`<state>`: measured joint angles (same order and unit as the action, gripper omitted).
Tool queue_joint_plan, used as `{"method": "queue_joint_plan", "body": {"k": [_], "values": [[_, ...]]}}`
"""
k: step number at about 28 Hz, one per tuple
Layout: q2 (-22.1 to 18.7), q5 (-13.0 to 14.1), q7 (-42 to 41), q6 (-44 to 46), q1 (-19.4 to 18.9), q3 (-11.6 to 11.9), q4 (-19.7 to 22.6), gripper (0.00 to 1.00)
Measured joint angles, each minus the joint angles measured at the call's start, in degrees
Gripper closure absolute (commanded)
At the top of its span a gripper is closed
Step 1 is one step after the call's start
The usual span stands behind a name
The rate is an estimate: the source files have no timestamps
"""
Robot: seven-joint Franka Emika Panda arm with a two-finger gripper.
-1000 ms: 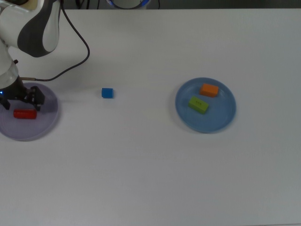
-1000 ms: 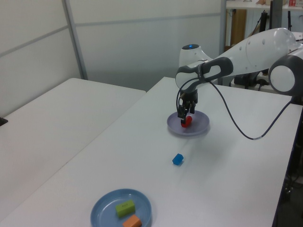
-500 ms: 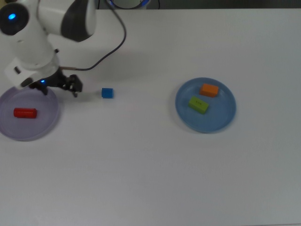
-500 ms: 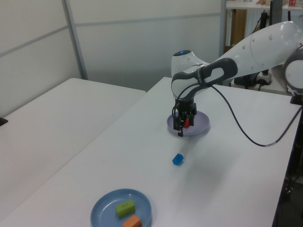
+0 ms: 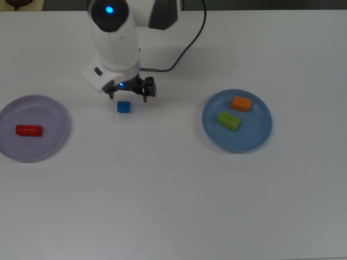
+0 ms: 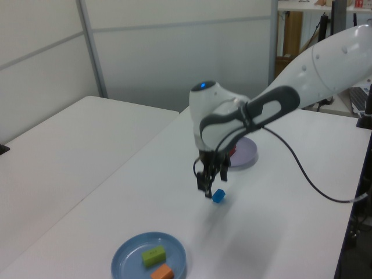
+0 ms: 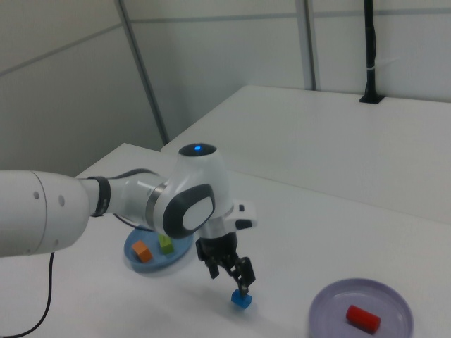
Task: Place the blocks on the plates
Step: 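Move the gripper to the blue block and grasp it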
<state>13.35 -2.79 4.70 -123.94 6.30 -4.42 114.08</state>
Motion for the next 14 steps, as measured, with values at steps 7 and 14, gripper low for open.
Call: {"method": "queue_joint_plan", "body": {"k": [7,14], "values": [[4.4,-0.7,2.5,-8.4,-0.6,0.3,1.7,0.73],[4.3,-0.8,2.5,-9.1,-0.3,0.8,1.3,0.87]]}}
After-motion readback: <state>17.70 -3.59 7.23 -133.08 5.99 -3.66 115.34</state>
